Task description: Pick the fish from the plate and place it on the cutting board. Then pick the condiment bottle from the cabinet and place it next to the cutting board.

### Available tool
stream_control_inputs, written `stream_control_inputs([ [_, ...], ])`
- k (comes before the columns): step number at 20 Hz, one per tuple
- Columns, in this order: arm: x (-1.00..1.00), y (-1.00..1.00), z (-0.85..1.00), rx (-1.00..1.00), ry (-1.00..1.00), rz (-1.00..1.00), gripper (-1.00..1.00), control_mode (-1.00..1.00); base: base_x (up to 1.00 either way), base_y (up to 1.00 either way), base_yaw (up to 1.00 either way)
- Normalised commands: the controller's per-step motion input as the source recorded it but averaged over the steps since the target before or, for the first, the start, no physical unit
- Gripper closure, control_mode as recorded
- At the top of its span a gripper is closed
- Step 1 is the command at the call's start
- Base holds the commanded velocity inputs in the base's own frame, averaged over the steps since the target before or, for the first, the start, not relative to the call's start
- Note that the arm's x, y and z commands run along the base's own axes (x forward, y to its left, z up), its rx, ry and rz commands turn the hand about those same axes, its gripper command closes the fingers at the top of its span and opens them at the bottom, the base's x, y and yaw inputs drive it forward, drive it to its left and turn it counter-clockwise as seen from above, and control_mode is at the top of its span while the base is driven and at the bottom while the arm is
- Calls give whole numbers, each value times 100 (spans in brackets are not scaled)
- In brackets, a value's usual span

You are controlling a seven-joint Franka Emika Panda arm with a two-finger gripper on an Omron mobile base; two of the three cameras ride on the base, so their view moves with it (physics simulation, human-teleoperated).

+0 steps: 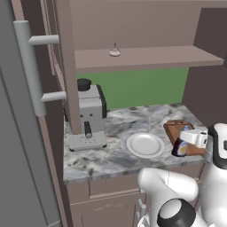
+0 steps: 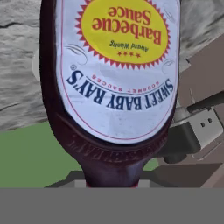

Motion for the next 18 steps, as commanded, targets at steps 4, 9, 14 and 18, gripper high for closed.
stream_control_inputs([
  [4, -12, 0, 0, 15, -6, 1, 100, -100, 0, 0, 0],
  [9, -13, 1, 5, 0, -8, 0, 100, -100, 0, 0, 0],
  [14, -11, 19, 4, -6, -8, 0, 100, -100, 0, 0, 0],
  [18, -2, 34, 0, -10, -11, 0, 100, -100, 0, 0, 0],
])
